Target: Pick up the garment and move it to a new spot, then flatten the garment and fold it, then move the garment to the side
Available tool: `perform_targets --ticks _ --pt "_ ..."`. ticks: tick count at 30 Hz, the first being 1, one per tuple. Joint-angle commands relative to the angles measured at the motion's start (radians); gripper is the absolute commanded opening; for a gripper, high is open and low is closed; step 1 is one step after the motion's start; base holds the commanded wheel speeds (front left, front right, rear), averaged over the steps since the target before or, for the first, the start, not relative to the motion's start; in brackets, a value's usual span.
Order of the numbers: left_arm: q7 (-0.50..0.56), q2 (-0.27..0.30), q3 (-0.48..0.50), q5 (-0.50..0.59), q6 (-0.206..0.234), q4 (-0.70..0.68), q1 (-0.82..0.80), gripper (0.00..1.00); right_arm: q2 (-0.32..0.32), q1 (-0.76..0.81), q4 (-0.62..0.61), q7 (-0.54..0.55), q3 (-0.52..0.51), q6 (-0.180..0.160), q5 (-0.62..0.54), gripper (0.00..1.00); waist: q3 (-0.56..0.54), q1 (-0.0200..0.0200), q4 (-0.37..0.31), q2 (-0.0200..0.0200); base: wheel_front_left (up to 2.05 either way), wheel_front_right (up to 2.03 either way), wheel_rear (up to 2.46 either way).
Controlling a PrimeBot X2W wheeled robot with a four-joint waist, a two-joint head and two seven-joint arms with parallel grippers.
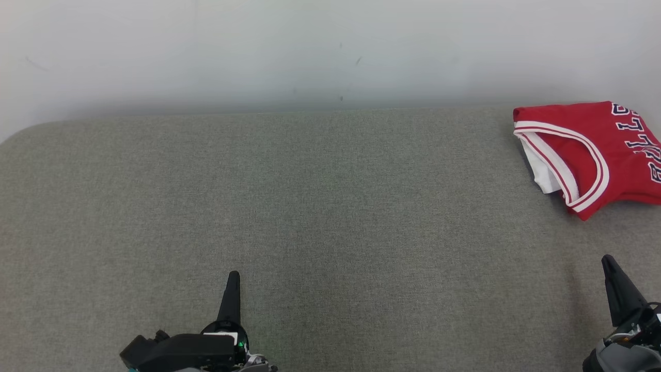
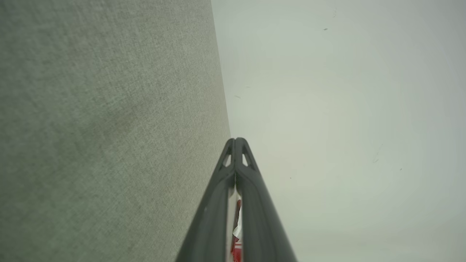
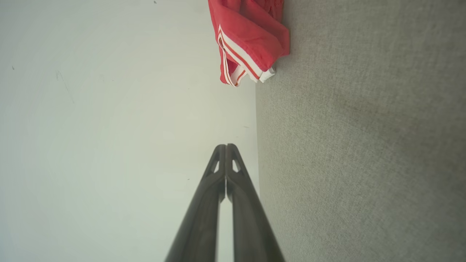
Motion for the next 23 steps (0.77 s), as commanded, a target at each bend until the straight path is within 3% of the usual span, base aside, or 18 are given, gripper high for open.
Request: perform_targets --ticks 1,23 --pt "-0.003 0.005 -0.001 -0.003 -0.004 0.001 -0.009 0.00 -0.004 -0.001 0.000 0.000 -0.001 -0.002 0.003 0.00 0.000 -0.0001 0.000 0.0000 0.00 0.00 0.00" --pt "-0.003 0.005 -0.001 -0.003 -0.004 0.001 -0.009 0.00 -0.004 -0.001 0.000 0.000 -0.001 -0.002 0.003 0.00 0.000 -0.0001 0.000 0.0000 0.00 0.00 0.00"
